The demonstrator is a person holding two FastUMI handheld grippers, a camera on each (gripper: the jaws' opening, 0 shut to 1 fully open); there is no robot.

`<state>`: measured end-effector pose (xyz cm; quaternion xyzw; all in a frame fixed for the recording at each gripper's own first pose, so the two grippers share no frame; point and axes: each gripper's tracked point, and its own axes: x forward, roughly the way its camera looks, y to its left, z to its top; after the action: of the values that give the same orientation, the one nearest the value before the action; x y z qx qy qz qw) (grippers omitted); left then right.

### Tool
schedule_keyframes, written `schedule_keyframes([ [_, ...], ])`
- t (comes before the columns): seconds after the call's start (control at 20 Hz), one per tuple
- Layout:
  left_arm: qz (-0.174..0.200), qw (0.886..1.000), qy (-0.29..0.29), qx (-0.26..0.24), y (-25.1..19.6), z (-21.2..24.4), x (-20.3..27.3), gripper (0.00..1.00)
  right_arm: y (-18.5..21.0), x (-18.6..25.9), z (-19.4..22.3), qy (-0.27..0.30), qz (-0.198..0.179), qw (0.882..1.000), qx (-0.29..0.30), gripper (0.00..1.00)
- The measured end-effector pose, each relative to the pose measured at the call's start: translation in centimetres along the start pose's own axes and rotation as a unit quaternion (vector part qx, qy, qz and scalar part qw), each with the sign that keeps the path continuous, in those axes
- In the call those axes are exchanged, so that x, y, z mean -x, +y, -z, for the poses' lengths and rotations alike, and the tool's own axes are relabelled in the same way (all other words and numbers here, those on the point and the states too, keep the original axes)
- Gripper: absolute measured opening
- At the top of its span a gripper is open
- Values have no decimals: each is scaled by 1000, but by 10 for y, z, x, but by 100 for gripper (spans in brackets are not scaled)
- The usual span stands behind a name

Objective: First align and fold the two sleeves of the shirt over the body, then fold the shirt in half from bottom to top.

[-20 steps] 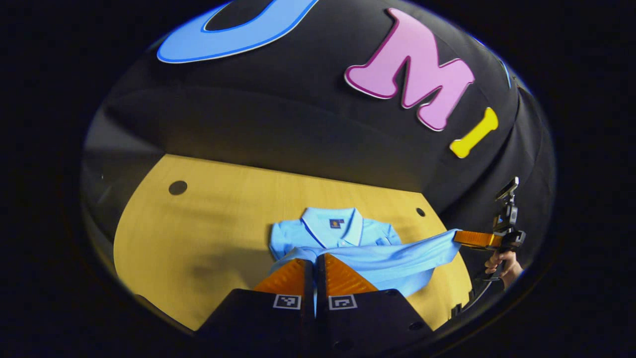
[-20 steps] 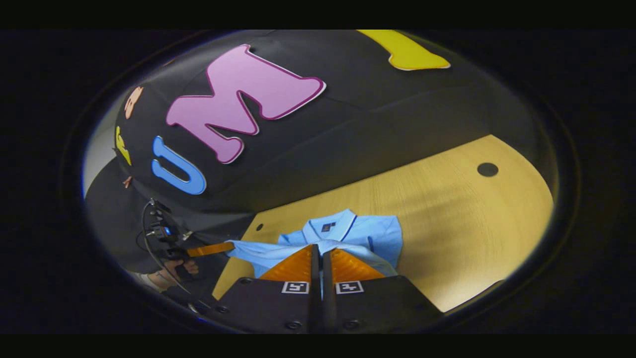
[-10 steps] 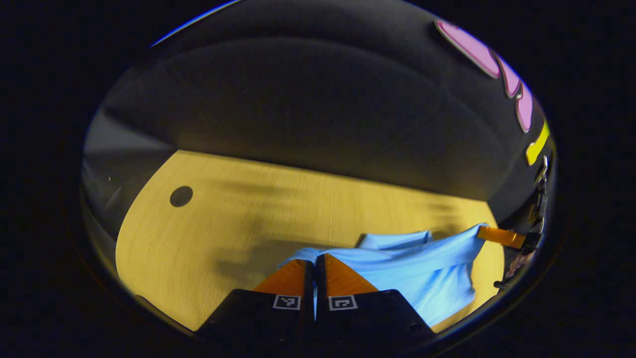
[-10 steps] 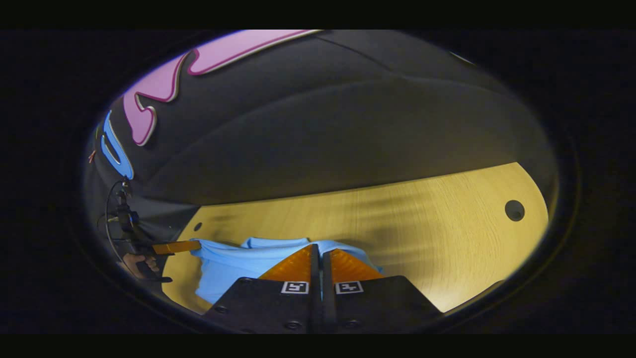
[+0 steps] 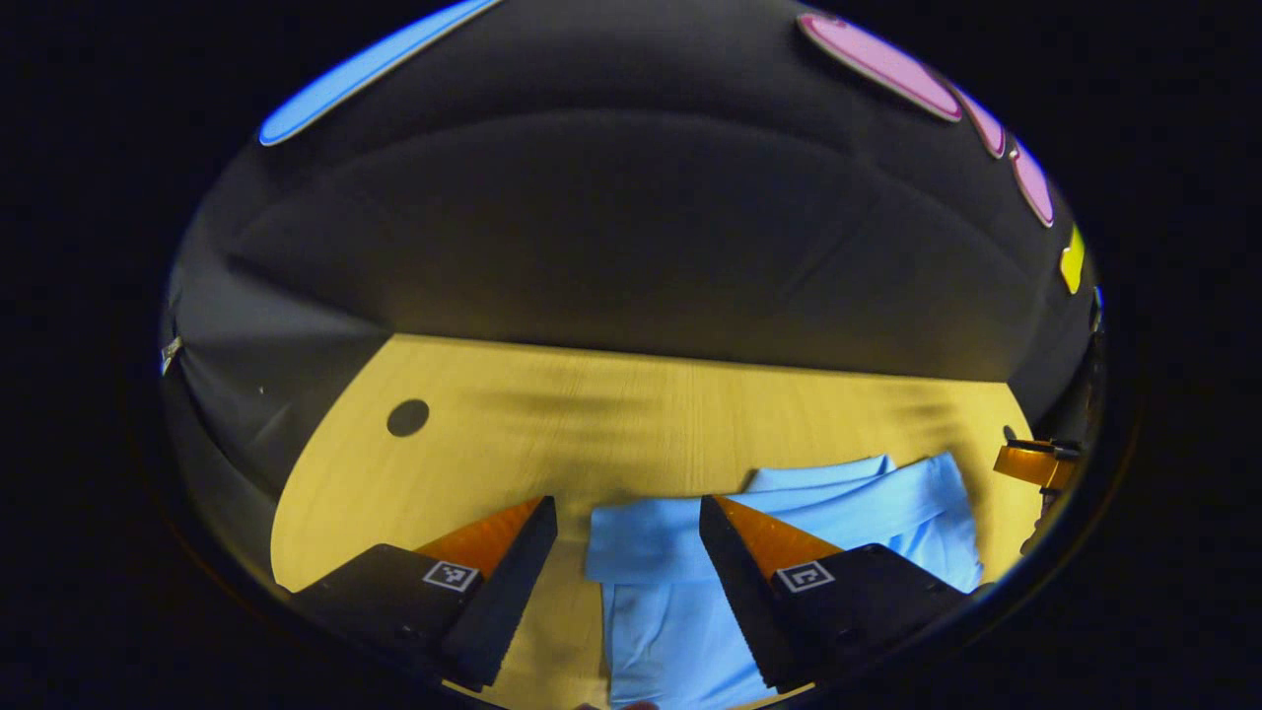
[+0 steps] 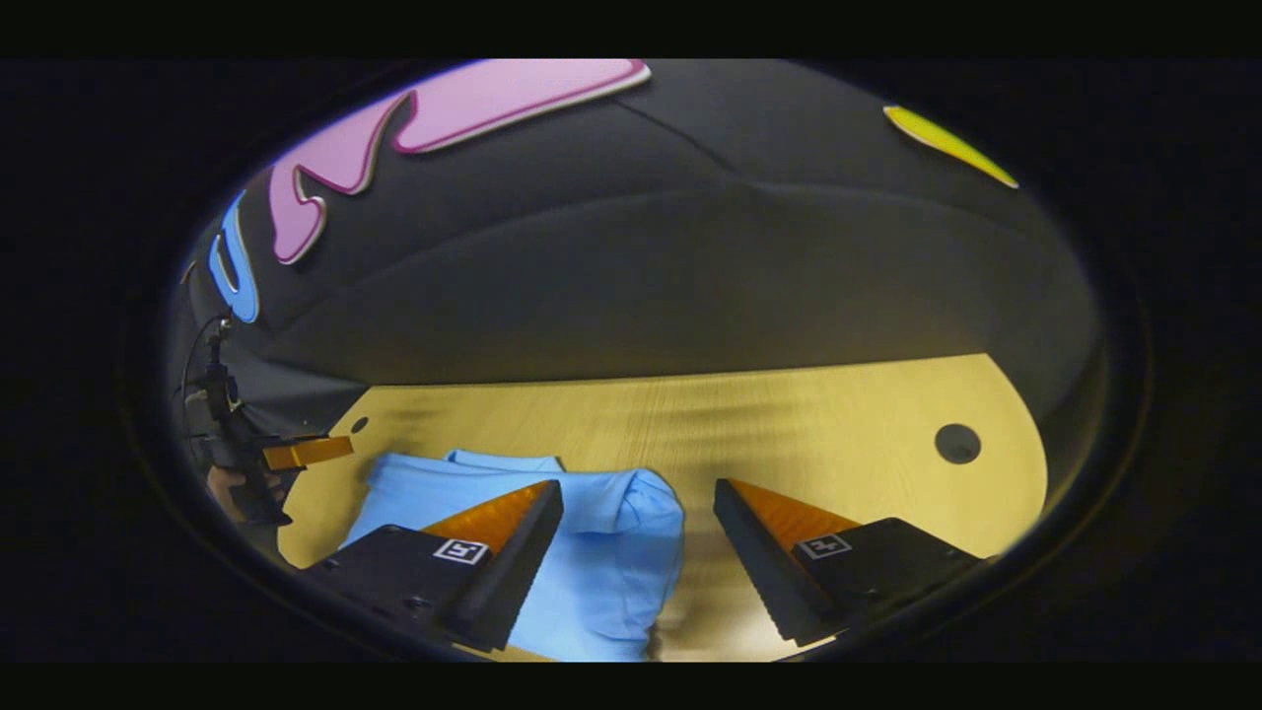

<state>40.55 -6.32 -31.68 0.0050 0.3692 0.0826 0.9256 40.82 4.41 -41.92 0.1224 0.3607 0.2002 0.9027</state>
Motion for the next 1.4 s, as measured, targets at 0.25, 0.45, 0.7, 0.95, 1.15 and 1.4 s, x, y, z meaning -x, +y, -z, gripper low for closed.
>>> schedule_keyframes([
  [0.25, 29, 993, -109, -31, -10, -32, 129, 94, 39, 118, -53, -107, 21, 991, 71, 98],
  [0.45, 21, 982, -187, -21, 1, -27, 252, 95, 90, 243, -67, -195, 59, 977, 66, 98],
  [0.7, 22, 964, -265, 13, 18, -2, 407, 95, 165, 389, -32, -268, 81, 957, 76, 98],
  [0.95, 32, 952, -303, 12, 17, 39, 507, 96, 224, 491, -4, -324, 80, 940, 66, 97],
  [1.15, 32, 948, -316, 9, 13, 55, 547, 97, 254, 542, -4, -353, 74, 928, 99, 97],
  [1.4, 19, 948, -317, 11, 15, 66, 569, 96, 270, 565, -11, -374, 61, 920, 105, 97],
])
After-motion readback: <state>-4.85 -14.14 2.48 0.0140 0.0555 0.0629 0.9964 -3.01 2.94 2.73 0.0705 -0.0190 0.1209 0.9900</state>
